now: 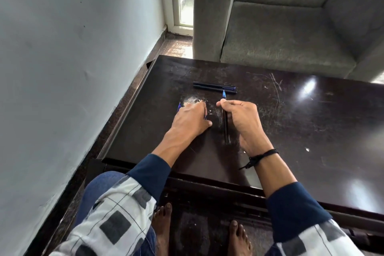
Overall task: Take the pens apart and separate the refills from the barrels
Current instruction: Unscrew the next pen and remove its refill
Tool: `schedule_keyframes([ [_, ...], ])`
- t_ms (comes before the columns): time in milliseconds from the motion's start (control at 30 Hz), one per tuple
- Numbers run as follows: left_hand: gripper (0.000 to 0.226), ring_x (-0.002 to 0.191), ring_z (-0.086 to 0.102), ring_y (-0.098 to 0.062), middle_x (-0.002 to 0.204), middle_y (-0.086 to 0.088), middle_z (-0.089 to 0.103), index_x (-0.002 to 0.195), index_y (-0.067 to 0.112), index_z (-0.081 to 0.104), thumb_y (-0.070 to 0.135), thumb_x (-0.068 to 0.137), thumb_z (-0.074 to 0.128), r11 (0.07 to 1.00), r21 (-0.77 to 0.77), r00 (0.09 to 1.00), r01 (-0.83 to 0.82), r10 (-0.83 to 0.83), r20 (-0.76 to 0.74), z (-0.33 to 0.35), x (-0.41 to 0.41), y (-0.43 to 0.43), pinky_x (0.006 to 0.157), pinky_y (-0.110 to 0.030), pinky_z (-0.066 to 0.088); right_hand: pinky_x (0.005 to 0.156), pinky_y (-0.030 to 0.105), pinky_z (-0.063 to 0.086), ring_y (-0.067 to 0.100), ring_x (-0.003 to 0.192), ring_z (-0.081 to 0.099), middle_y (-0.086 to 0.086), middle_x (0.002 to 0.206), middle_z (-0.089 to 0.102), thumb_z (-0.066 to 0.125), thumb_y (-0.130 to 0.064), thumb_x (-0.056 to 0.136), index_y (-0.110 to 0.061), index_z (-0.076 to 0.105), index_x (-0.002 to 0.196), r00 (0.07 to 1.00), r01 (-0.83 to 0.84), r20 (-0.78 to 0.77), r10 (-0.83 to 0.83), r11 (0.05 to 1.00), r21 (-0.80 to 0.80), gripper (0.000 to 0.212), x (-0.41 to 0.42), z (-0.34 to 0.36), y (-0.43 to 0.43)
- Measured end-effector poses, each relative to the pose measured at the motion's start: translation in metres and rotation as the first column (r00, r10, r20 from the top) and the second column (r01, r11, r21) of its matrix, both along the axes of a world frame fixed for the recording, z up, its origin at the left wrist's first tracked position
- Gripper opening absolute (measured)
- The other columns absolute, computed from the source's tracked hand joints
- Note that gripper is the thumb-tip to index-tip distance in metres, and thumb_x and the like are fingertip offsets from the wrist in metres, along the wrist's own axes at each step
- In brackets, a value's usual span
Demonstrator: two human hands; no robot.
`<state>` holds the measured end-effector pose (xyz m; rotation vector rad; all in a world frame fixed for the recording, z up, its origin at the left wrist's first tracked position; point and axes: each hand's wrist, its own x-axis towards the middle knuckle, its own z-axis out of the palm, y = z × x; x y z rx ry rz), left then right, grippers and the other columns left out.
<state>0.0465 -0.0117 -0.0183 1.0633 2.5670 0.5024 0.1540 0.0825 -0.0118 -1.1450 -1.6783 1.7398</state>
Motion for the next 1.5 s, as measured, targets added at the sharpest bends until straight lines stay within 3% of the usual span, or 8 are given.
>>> schedule_keyframes([
  [200, 0.018, 0.098, 0.065, -0.018, 0.104, 0.002, 0.069, 0.102, 0.024, 0.072, 0.037, 0.097, 0.061, 0.983, 0.158, 0.993, -0.090, 0.077, 0.085, 0.009, -0.002, 0.000, 0.082, -0.027, 0.045, 0.051, 0.018, 0.041, 0.003, 0.053, 0.054, -0.005, 0.068, 0.064, 0.076, -0.020, 0.091, -0.008, 0.073, 0.092, 0.998, 0.031, -0.044, -0.035, 0.995, -0.092, 0.012, 0.003, 0.003, 0.004],
  [367, 0.036, 0.069, 0.069, -0.010, 0.075, 0.003, 0.075, 0.083, 0.023, 0.077, 0.055, 0.092, 0.063, 0.907, 0.373, 0.867, -0.195, -0.018, 0.498, 0.012, -0.011, 0.000, 0.077, -0.036, 0.061, 0.059, 0.019, 0.054, 0.012, 0.063, 0.068, 0.006, 0.075, 0.071, 0.073, -0.007, 0.092, -0.005, 0.068, 0.091, 0.967, 0.064, -0.221, -0.127, 0.960, -0.274, 0.005, 0.003, 0.008, 0.003],
  [567, 0.019, 0.061, 0.060, -0.006, 0.077, -0.004, 0.074, 0.093, 0.004, 0.077, 0.016, 0.081, 0.084, 0.808, 0.526, 0.806, -0.266, -0.112, 0.581, 0.019, -0.013, -0.003, 0.058, -0.018, 0.050, 0.068, 0.020, 0.061, 0.017, 0.074, 0.076, 0.013, 0.084, 0.074, 0.071, 0.002, 0.090, 0.002, 0.072, 0.095, 0.933, 0.041, -0.294, -0.206, 0.874, -0.484, 0.006, 0.006, 0.018, 0.000],
  [733, 0.033, 0.072, 0.069, -0.016, 0.081, -0.008, 0.071, 0.106, 0.001, 0.071, 0.001, 0.076, 0.084, 0.626, 0.603, 0.718, -0.495, -0.096, 0.689, 0.024, -0.020, -0.006, 0.075, -0.030, 0.061, 0.065, 0.018, 0.059, 0.014, 0.070, 0.073, 0.009, 0.081, 0.075, 0.075, -0.002, 0.086, -0.006, 0.074, 0.091, 0.948, -0.009, -0.276, -0.158, 0.854, -0.519, 0.006, 0.007, 0.019, 0.000],
  [833, 0.039, 0.084, 0.071, -0.022, 0.083, -0.008, 0.070, 0.116, 0.005, 0.067, -0.005, 0.079, 0.079, 0.508, 0.568, 0.583, -0.648, -0.149, 0.799, 0.025, -0.022, -0.005, 0.087, -0.035, 0.061, 0.067, 0.018, 0.059, 0.014, 0.072, 0.073, 0.010, 0.084, 0.076, 0.074, -0.002, 0.086, -0.006, 0.075, 0.093, 0.956, -0.054, -0.275, -0.101, 0.861, -0.506, 0.007, 0.006, 0.017, -0.002],
  [933, 0.030, 0.091, 0.071, -0.022, 0.093, -0.013, 0.071, 0.117, -0.001, 0.067, -0.003, 0.088, 0.071, 0.550, 0.522, 0.500, -0.652, -0.207, 0.841, 0.026, -0.020, -0.005, 0.085, -0.031, 0.061, 0.067, 0.018, 0.058, 0.013, 0.073, 0.073, 0.009, 0.084, 0.076, 0.074, -0.001, 0.087, -0.004, 0.075, 0.095, 0.958, -0.081, -0.279, -0.062, 0.878, -0.472, 0.010, 0.005, 0.015, -0.006],
  [1067, 0.022, 0.087, 0.073, -0.021, 0.097, -0.016, 0.074, 0.115, -0.004, 0.067, -0.001, 0.094, 0.065, 0.636, 0.530, 0.521, -0.560, -0.227, 0.823, 0.025, -0.015, -0.005, 0.083, -0.031, 0.062, 0.065, 0.017, 0.057, 0.012, 0.072, 0.073, 0.006, 0.080, 0.076, 0.072, 0.001, 0.088, -0.005, 0.074, 0.092, 0.954, -0.097, -0.297, -0.046, 0.889, -0.448, 0.008, 0.004, 0.013, -0.008],
  [1500, 0.017, 0.087, 0.076, -0.025, 0.094, -0.018, 0.077, 0.109, -0.001, 0.068, 0.010, 0.096, 0.066, 0.625, 0.510, 0.542, -0.591, -0.161, 0.825, 0.022, -0.020, -0.006, 0.076, -0.030, 0.062, 0.061, 0.017, 0.056, 0.012, 0.062, 0.067, 0.011, 0.077, 0.074, 0.067, -0.006, 0.095, 0.001, 0.072, 0.096, 0.983, -0.140, -0.152, 0.104, 0.958, -0.249, 0.008, 0.000, 0.011, -0.007],
])
